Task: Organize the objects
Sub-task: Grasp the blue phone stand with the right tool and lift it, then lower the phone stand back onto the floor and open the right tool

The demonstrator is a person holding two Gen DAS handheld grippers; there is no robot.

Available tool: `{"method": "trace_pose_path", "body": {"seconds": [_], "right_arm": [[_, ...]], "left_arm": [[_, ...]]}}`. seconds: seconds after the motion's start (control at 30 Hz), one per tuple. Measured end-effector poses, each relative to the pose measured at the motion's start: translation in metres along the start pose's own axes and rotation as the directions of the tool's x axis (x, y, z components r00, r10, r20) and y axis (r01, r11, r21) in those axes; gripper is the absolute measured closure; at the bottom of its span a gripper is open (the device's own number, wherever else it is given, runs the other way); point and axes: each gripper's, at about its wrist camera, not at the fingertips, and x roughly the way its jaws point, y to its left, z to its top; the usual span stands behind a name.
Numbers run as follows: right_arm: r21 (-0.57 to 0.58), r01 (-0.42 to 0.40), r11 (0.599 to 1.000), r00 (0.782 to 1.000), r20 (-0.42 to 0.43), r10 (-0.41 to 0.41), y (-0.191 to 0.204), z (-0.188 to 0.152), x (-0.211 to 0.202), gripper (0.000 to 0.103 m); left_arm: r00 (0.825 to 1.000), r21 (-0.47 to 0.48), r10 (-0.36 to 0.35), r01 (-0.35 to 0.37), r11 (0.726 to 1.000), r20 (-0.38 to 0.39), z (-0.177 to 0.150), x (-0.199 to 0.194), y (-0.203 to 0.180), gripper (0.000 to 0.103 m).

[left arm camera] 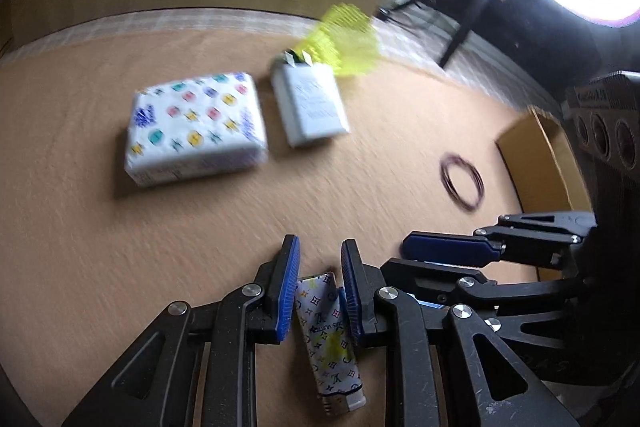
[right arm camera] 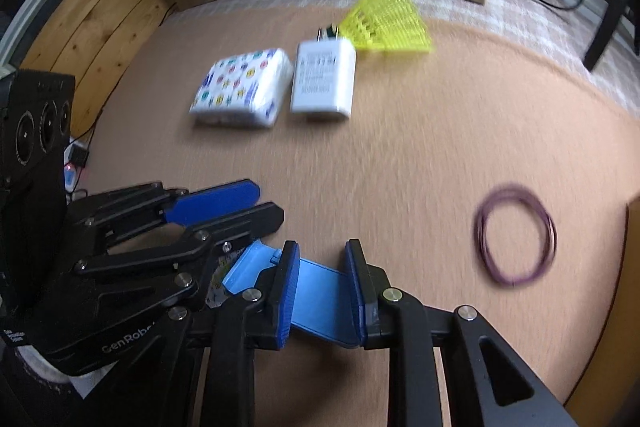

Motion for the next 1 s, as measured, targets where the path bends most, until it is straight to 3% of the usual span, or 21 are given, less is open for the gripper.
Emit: {"method": "trace_pose_path", "body": {"seconds": [0.2, 0.57, 0.63, 0.7, 0.77, 0.83, 1.0], "right_arm": [[0.009, 0.002, 1.000, 1.000, 0.008, -0.002, 0.002, -0.041, -0.013, 0.081], [0.106, -0.046, 0.993, 0.999, 0.031, 0.043, -0.012, -0.103, -0.034, 0.081], [0.113, -0.025, 0.993, 0.999, 0.044, 0.020, -0.013, -0.110, -0.039, 0.082], [0.085, 0.022, 0.996, 0.998, 0.058, -0.027, -0.009, -0.117, -0.044, 0.080], [0.040, 0.044, 0.998, 0.996, 0.078, -0.047, -0.001, -0.122, -0.050, 0.076], [-0.016, 0.061, 0.998, 0.994, 0.092, -0.060, 0.008, -0.127, -0.056, 0.065], [-0.153, 0.137, 0.979, 0.988, 0.085, -0.125, 0.033, -0.131, -0.052, 0.064]], "left_arm": [[1.000, 0.077, -0.002, 0.003, 0.997, -0.013, -0.027, -0.006, -0.023, 0.081], [0.999, 0.095, -0.030, 0.034, 0.995, -0.035, -0.067, -0.020, -0.035, 0.081], [0.999, 0.094, -0.030, 0.034, 0.995, -0.039, -0.071, -0.023, -0.035, 0.079], [0.998, 0.075, -0.040, 0.043, 0.996, -0.044, -0.075, -0.024, -0.035, 0.073], [0.998, 0.050, -0.044, 0.046, 0.998, -0.042, -0.078, -0.030, -0.031, 0.061], [0.999, 0.051, -0.035, 0.036, 0.998, -0.031, -0.081, -0.035, -0.030, 0.061], [0.999, 0.040, -0.031, 0.032, 0.999, -0.022, -0.093, -0.052, -0.023, 0.061]]}}
